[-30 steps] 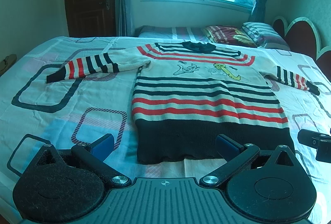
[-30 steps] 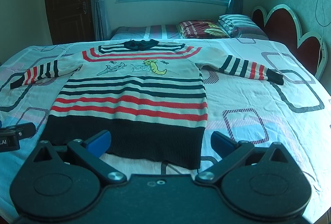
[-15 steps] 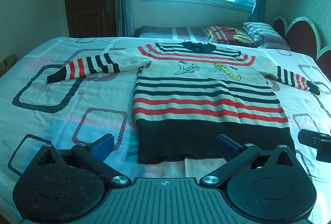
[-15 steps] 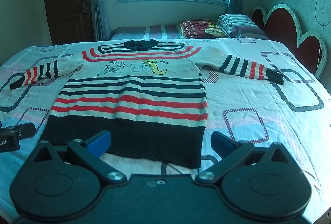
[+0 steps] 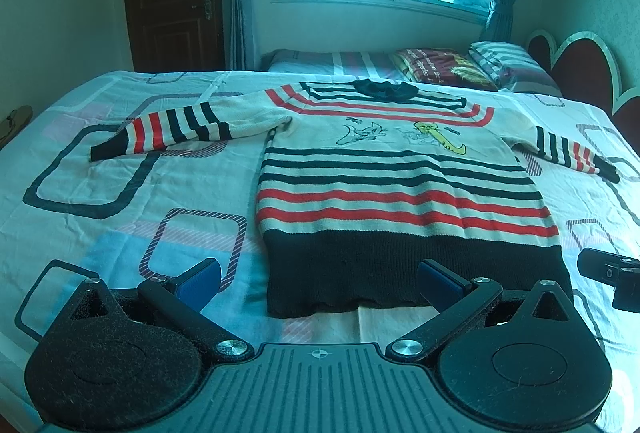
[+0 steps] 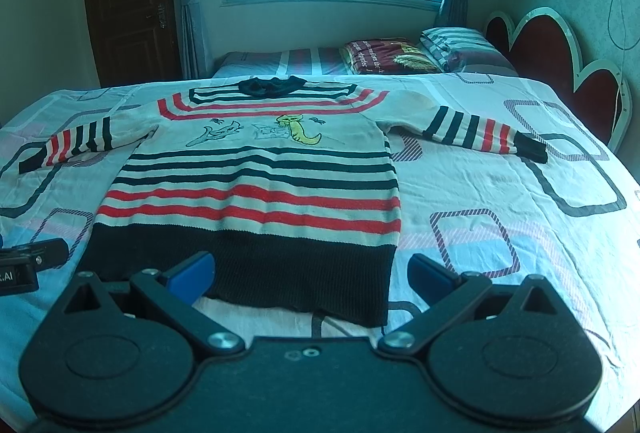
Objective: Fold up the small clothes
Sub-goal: 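Grasp the black cuff of a striped sleeve with the right gripper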
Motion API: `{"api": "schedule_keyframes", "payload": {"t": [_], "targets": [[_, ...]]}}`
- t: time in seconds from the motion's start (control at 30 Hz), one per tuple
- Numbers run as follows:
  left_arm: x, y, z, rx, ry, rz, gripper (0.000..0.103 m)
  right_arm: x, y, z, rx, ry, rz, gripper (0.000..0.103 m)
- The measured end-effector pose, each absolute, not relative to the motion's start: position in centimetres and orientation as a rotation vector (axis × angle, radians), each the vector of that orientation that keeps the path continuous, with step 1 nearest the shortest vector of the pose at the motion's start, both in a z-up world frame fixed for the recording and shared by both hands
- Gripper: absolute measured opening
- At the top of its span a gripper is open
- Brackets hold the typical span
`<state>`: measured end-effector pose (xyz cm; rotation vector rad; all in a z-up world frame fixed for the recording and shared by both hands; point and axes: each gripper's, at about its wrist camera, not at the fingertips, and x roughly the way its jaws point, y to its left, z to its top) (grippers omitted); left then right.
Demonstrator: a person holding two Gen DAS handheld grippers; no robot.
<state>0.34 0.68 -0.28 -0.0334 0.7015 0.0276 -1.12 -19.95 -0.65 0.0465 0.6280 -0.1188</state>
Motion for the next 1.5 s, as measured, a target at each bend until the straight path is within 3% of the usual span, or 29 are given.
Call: {"api": "schedule_keyframes", "payload": {"t": [0.33,0.47,0.93,0.97,1.03,1.1,1.2,1.33,1.5], "targets": [[2.9,1.8,-0.2,-0.059,0.697,0.036,0.103,0.0,-23.1,-0.6,0.108,0.587,-0.214,0.102],[4.2,1.7,0.9,-0.083,0.61,-0.024,0.103,0.5,-25.9,0.2,0.127,0.506,-0.291,0.102],[18.7,-1.7,-0.3,0.065,0.584,-0.017,0.103,10.2,-44.6,-3.0,0.461,0.365,-0.547,0.102],[20.2,-1.2,-0.9,0.06,0.586,-0.006,0.103,11.3,-45.9,-3.6,0.484,0.369,-0.527,0.099],[22.9,-0.3,-1.9,0.053,0.594,0.005,0.103,13.5,-48.4,-4.7,0.528,0.383,-0.529,0.073],[24.9,0.6,-2.7,0.034,0.584,0.037,0.103,15.4,-50.9,-6.0,0.589,0.382,-0.547,0.061],[27.2,1.4,-3.7,0.016,0.596,0.08,0.103,17.7,-54.5,-8.2,0.728,0.36,-0.529,0.059],[29.1,1.5,-5.2,0.011,0.614,0.103,0.103,20.3,-57.7,-10.8,0.867,0.371,-0.479,0.042],[30.3,1.5,-6.9,0.002,0.644,0.108,0.103,22.1,-59.5,-13.1,0.986,0.376,-0.475,0.038]]}}
